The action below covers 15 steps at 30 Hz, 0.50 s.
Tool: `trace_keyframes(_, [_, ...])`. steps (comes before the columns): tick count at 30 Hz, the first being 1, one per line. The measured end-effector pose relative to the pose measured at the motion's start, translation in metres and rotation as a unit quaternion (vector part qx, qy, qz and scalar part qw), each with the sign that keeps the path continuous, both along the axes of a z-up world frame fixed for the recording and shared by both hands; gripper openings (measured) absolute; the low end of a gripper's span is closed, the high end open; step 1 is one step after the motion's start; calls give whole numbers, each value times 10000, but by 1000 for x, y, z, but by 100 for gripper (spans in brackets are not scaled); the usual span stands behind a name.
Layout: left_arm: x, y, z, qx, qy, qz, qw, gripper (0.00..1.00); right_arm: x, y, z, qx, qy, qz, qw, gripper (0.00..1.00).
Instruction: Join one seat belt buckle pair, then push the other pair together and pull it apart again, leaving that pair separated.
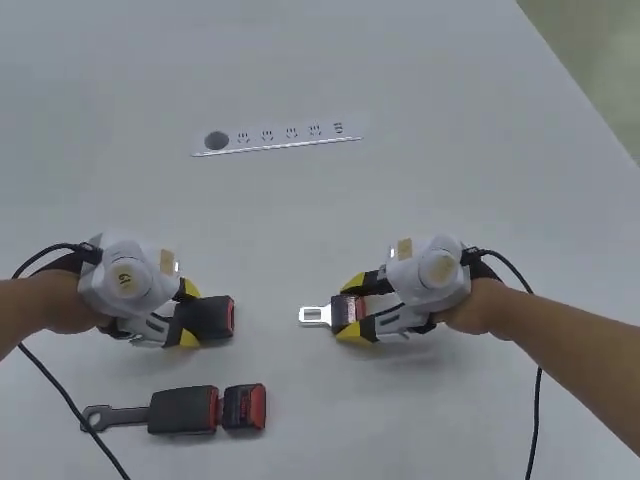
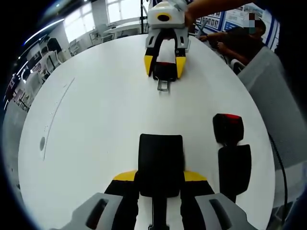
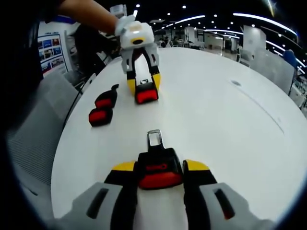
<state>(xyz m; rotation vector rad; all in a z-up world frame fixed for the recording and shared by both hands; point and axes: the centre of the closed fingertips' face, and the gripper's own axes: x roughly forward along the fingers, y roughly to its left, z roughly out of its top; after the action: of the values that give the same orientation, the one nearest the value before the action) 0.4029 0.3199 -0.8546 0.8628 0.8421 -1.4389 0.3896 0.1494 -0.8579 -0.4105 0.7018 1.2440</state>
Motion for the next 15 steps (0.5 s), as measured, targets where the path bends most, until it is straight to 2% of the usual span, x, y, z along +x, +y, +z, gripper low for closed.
trace_keyframes(15, [0, 0, -1, 2, 10, 31, 10000, 35, -5, -23, -1, -6, -10, -234, 9997, 38])
